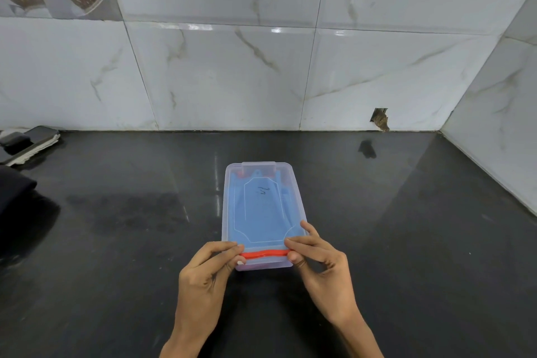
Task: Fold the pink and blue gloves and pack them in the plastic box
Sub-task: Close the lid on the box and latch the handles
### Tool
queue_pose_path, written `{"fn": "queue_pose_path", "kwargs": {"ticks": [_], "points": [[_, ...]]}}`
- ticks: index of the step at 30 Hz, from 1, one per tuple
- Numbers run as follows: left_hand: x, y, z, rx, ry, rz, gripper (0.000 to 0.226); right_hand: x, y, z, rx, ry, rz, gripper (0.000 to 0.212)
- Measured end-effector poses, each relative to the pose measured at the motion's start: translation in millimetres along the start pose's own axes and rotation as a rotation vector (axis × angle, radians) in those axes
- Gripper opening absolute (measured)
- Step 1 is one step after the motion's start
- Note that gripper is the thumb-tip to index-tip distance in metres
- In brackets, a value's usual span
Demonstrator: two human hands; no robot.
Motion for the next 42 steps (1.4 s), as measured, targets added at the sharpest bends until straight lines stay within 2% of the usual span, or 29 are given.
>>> {"fn": "queue_pose_path", "kwargs": {"ticks": [2,4,5,6,9,11,13,15,16,17,18,19,20,23,26,28,31,35,37,39,42], "points": [[1.0,0.5,-1.0,-0.008,0.016,-0.014,0.039,-1.8,1.1,-0.6,-0.023,-0.027,0.032,0.023],[2.8,0.7,-3.5,-0.011,0.017,-0.042,0.019,-5.3,3.9,-5.0,-0.07,-0.104,0.077,0.025],[4.4,-1.1,-5.8,-0.035,0.022,-0.098,0.019,-9.4,3.3,-8.9,-0.078,-0.149,0.095,0.028],[5.4,-3.9,-8.3,-0.043,0.043,-0.16,0.029,-14.9,-0.4,-13.6,-0.06,-0.186,0.102,0.031],[3.4,-32.2,-17.1,0.128,0.084,-0.28,0.026,-30.3,-35.1,-25.9,0.178,-0.152,0.063,0.028],[1.6,-65.4,-16.4,0.158,0.09,-0.395,0.035,-37.5,-71.9,-25.7,0.301,-0.089,0.101,0.029],[3.5,-104.8,-10.0,0.04,0.119,-0.562,0.038,-38.6,-112.7,-17.5,0.282,-0.014,0.202,0.029],[3.7,-136.9,3.3,-0.176,0.151,-0.739,0.042,-32.9,-144.9,-5.6,0.179,0.064,0.381,0.038],[3.6,-147.4,9.8,-0.299,0.15,-0.824,0.059,-28.4,-155.7,1.1,0.1,0.106,0.517,0.048],[1.7,-154.8,16.3,-0.42,0.147,-0.899,0.077,-23.8,-162.5,6.4,0.021,0.167,0.649,0.067],[-0.6,-160.1,21.6,-0.532,0.146,-0.946,0.087,-18.4,-167.4,10.3,-0.03,0.228,0.736,0.086],[-3.1,-163.7,26.1,-0.62,0.154,-0.966,0.09,-13.8,-171.0,14.3,-0.069,0.263,0.778,0.096],[-5.4,-166.0,29.1,-0.671,0.154,-0.975,0.09,-9.8,-173.6,17.9,-0.1,0.279,0.787,0.098],[-15.6,-171.5,35.4,-0.694,0.114,-0.985,0.087,1.7,-176.2,23.8,-0.13,0.345,0.759,0.087],[-18.9,-171.8,41.2,-0.693,0.163,-0.957,0.075,10.4,-174.1,24.5,-0.098,0.256,0.764,0.083],[-24.2,-171.7,45.4,-0.652,0.197,-0.943,0.072,13.9,-172.1,25.1,-0.08,0.191,0.771,0.084],[-32.3,-170.5,51.3,-0.588,0.218,-0.992,0.083,17.0,-171.8,25.1,-0.058,0.195,0.743,0.085],[-37.8,-170.4,58.4,-0.497,0.263,-1.006,0.08,20.9,-172.8,24.6,-0.04,0.199,0.717,0.08],[-38.2,-169.7,60.3,-0.441,0.305,-0.969,0.072,22.5,-173.1,24.2,-0.034,0.148,0.68,0.064],[-39.3,-169.7,62.4,-0.382,0.365,-0.889,0.051,25.0,-173.6,24.0,-0.013,0.091,0.598,0.047],[-39.0,-168.6,61.6,-0.291,0.361,-0.759,0.031,24.5,-172.7,24.8,0.008,0.068,0.5,0.041]]}}
Point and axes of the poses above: each hand's wrist, its own y-axis away from the middle knuckle, its own z-axis out of the palm, x = y × z, the point moved 2 cm from there along -y, towards the middle knuckle, and after that the axes turned 8 degrees about -y, right-handed, at the moved point
